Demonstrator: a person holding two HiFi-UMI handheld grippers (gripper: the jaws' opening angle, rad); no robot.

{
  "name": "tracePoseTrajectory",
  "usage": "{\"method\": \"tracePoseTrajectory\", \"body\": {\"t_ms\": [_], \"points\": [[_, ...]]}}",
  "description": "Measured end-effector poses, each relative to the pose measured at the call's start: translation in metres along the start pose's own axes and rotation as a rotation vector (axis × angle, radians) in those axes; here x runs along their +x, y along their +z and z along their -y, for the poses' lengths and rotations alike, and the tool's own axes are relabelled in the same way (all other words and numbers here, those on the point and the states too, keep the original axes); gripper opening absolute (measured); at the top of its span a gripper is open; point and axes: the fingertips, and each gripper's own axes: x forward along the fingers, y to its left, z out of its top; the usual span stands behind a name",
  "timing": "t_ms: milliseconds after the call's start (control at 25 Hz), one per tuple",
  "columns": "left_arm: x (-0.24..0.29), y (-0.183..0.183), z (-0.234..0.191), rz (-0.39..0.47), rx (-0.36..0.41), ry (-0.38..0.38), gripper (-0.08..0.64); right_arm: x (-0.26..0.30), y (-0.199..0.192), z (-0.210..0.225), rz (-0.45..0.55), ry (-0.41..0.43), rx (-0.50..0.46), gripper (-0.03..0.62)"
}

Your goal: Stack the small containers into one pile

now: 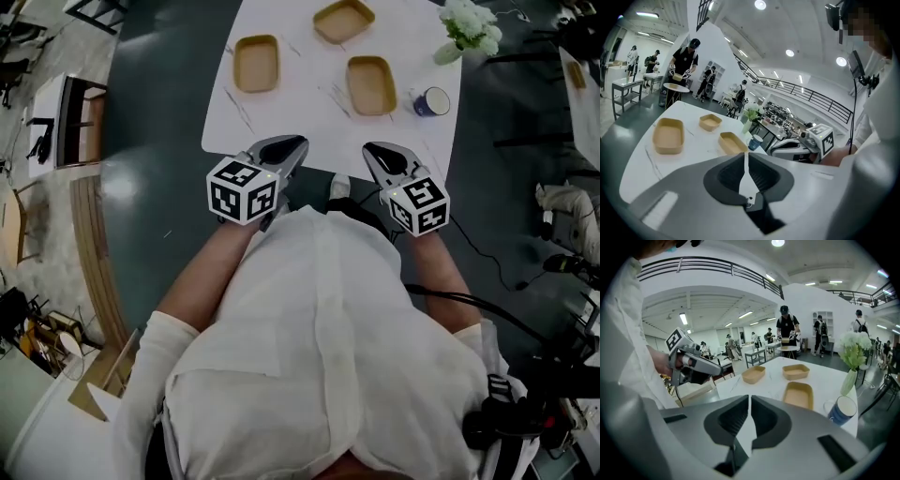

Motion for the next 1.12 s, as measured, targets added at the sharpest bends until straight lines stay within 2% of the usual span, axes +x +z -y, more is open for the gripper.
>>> {"method": "tracePoseTrajectory", "body": {"t_ms": [240,440,720,960,1120], "points": [[0.083,0.013,0.005,-0.079,-0.029,-0.005,0.009,-0.026,-0.01,0.041,0.018,0.018,0.039,0.005],[0.138,0.015,-0.005,-0.132,-0.067,0.036,0.011,-0.04,-0.025,0.069,0.03,0.043,0.076,0.005],[0.189,0.009,-0.031,-0.218,-0.132,0.179,0.052,-0.058,-0.042,0.104,0.033,0.069,0.101,0.005],[0.215,0.009,-0.06,-0.246,-0.158,0.32,0.072,-0.066,-0.06,0.129,0.03,0.078,0.13,0.005],[0.224,0.0,-0.073,-0.267,-0.216,0.357,0.08,-0.068,-0.067,0.135,0.034,0.083,0.145,0.005]]}}
